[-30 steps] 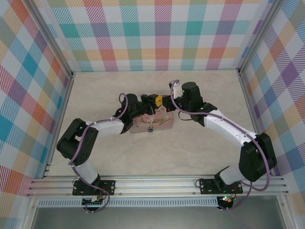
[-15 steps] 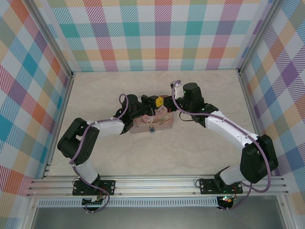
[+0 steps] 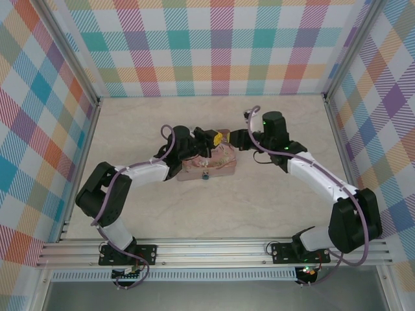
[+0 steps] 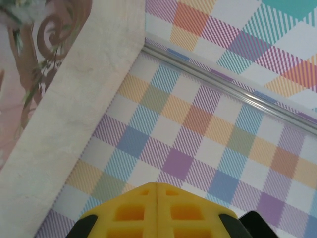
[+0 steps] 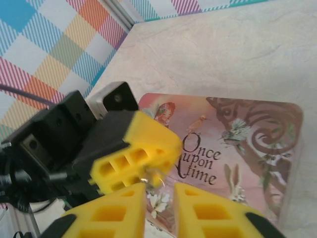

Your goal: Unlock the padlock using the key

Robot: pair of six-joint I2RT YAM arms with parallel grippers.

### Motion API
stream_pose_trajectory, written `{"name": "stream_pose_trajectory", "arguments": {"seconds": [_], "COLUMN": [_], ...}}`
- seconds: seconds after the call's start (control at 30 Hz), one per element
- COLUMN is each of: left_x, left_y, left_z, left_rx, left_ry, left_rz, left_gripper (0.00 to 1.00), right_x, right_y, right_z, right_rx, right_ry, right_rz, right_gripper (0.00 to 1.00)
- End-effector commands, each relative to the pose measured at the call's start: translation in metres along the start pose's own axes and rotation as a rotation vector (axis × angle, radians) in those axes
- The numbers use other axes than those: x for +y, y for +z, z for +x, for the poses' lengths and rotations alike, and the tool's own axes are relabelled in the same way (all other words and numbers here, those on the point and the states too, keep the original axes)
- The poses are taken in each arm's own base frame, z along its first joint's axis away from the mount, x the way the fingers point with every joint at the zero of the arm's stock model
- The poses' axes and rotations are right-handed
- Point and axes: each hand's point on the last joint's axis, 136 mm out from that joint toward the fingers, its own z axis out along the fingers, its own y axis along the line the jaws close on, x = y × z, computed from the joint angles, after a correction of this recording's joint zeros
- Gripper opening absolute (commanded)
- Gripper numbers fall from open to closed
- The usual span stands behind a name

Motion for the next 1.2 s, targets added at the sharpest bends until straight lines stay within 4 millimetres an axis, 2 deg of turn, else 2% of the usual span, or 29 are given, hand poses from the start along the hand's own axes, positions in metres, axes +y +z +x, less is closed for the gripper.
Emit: {"name": "stream_pose_trajectory", "arguments": {"seconds": [0.0, 0.1, 0.27, 0.4, 0.43, 0.57, 0.73, 0.9, 1.17], "left_x": [-0.044, -0.066, -0.098, -0.114, -0.116, -0.126, -0.137, -0.142, -0.139], "left_y": [-0.019, -0.034, -0.050, -0.058, -0.060, -0.067, -0.068, -0.067, -0.064], "left_z": [0.006, 0.015, 0.038, 0.062, 0.067, 0.080, 0.095, 0.106, 0.106], "left_rx": [-0.067, -0.094, -0.074, -0.017, -0.010, 0.015, 0.058, 0.101, 0.108], "left_ry": [0.344, 0.571, 0.824, 0.968, 0.998, 1.053, 1.067, 1.068, 1.067], "left_rz": [-0.008, -0.033, 0.034, 0.112, 0.124, 0.197, 0.277, 0.332, 0.319], "left_gripper": [0.00, 0.00, 0.00, 0.00, 0.00, 0.00, 0.00, 0.00, 0.00], "right_x": [0.016, 0.019, 0.041, 0.058, 0.063, 0.082, 0.093, 0.100, 0.109], "right_y": [-0.022, -0.033, -0.043, -0.049, -0.052, -0.061, -0.060, -0.052, -0.046], "right_z": [-0.010, -0.013, -0.017, -0.027, -0.030, -0.038, -0.041, -0.044, -0.041], "right_rx": [-0.035, -0.047, -0.054, -0.075, -0.082, -0.096, -0.108, -0.121, -0.112], "right_ry": [0.029, 0.065, 0.037, 0.023, 0.014, -0.015, -0.022, -0.022, -0.038], "right_rz": [-0.139, -0.229, -0.374, -0.461, -0.485, -0.567, -0.591, -0.619, -0.647], "right_gripper": [0.29, 0.37, 0.53, 0.61, 0.66, 0.77, 0.77, 0.70, 0.56]}}
